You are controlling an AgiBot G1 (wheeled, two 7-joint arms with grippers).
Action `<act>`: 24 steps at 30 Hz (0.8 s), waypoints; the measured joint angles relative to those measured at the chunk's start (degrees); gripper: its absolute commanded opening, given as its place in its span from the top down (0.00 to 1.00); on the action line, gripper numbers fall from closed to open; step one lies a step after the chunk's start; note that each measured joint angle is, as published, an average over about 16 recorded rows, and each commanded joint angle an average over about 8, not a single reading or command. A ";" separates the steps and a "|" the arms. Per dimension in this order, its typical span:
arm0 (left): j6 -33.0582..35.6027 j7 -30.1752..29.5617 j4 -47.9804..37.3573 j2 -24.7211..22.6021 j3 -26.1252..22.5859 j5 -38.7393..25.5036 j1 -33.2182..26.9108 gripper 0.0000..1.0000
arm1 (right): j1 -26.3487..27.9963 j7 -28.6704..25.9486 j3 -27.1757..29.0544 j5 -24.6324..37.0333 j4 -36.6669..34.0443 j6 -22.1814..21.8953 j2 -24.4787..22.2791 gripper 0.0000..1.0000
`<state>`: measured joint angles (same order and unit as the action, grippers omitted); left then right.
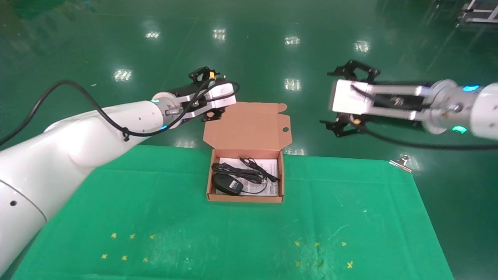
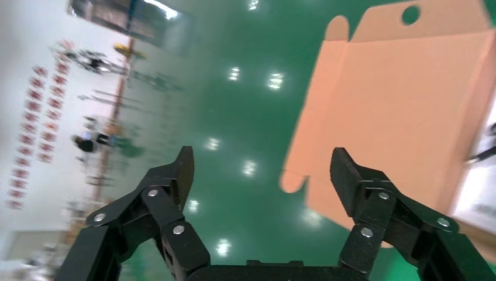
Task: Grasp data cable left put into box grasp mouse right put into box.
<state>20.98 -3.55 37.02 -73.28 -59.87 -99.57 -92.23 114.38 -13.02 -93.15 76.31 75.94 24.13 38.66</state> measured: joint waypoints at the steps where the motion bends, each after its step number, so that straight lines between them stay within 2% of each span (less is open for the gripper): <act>1: 0.74 -0.12 0.37 0.44 0.59 0.73 0.31 0.00 | -0.52 0.02 0.93 -0.34 -0.02 0.86 -0.02 0.00; 22: 24.38 -2.78 13.68 14.42 16.69 21.88 11.47 0.00 | -19.62 0.86 28.97 -12.77 -0.87 23.39 -1.32 0.00; 24: 25.55 -2.91 14.35 15.12 17.47 22.92 12.03 0.00 | -20.57 0.90 30.36 -13.40 -0.92 24.48 -1.39 0.00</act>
<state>46.53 -6.46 51.36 -58.16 -42.39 -76.65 -80.20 93.81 -12.11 -62.79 62.92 75.02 48.62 37.27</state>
